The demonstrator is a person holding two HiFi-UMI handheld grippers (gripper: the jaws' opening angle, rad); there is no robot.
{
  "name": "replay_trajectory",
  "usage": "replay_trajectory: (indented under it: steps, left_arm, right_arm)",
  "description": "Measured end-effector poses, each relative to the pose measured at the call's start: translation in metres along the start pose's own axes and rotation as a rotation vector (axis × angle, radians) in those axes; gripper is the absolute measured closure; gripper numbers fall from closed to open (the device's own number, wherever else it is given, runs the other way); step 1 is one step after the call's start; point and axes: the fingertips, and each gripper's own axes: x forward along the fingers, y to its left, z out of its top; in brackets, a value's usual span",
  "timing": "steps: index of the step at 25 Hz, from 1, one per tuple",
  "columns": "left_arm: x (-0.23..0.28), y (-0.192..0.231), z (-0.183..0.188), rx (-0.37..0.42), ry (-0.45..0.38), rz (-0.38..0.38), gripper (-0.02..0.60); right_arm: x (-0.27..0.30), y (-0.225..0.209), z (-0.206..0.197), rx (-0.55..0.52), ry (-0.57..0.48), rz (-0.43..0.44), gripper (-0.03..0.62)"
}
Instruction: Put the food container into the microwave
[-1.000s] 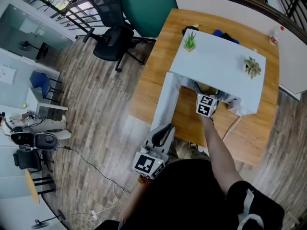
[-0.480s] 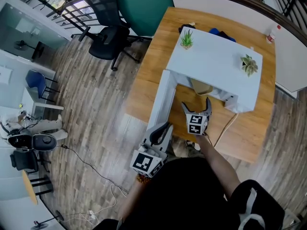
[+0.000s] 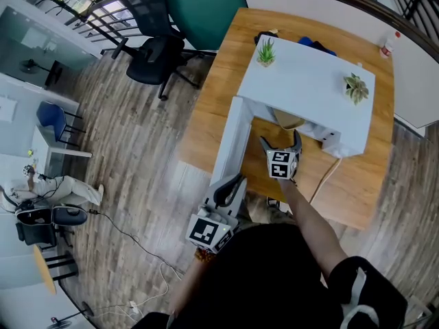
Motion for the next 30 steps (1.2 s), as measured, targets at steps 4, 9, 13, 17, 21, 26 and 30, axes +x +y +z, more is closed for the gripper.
replay_trajectory:
  steps: [4, 9, 13, 17, 21, 26, 30]
  left_arm:
    - [0.003, -0.001, 0.0, 0.01, -0.001, -0.007, 0.531]
    - [0.001, 0.003, 0.003, 0.016, -0.012, -0.007, 0.531]
    - [0.0, 0.012, 0.004, 0.007, -0.006, 0.011, 0.531]
    - [-0.001, 0.032, 0.01, 0.021, -0.025, 0.048, 0.531]
    - [-0.008, 0.055, 0.023, 0.041, -0.059, 0.096, 0.531]
    - [-0.019, 0.075, 0.035, 0.054, -0.099, 0.155, 0.531]
    - [-0.024, 0.083, 0.041, 0.052, -0.128, 0.174, 0.531]
  right_arm:
    - [0.016, -0.01, 0.004, 0.01, 0.008, -0.011, 0.006]
    - [0.03, -0.02, 0.014, 0.016, 0.005, -0.021, 0.007]
    - [0.032, -0.03, 0.014, 0.014, 0.015, -0.032, 0.006]
    - [0.025, -0.029, 0.019, -0.013, 0.0, -0.015, 0.007]
    - [0.016, -0.023, 0.026, -0.033, -0.016, 0.004, 0.008]
    - [-0.005, -0.011, 0.037, -0.069, -0.038, 0.048, 0.006]
    - [-0.029, -0.001, 0.047, -0.099, -0.072, 0.08, 0.008]
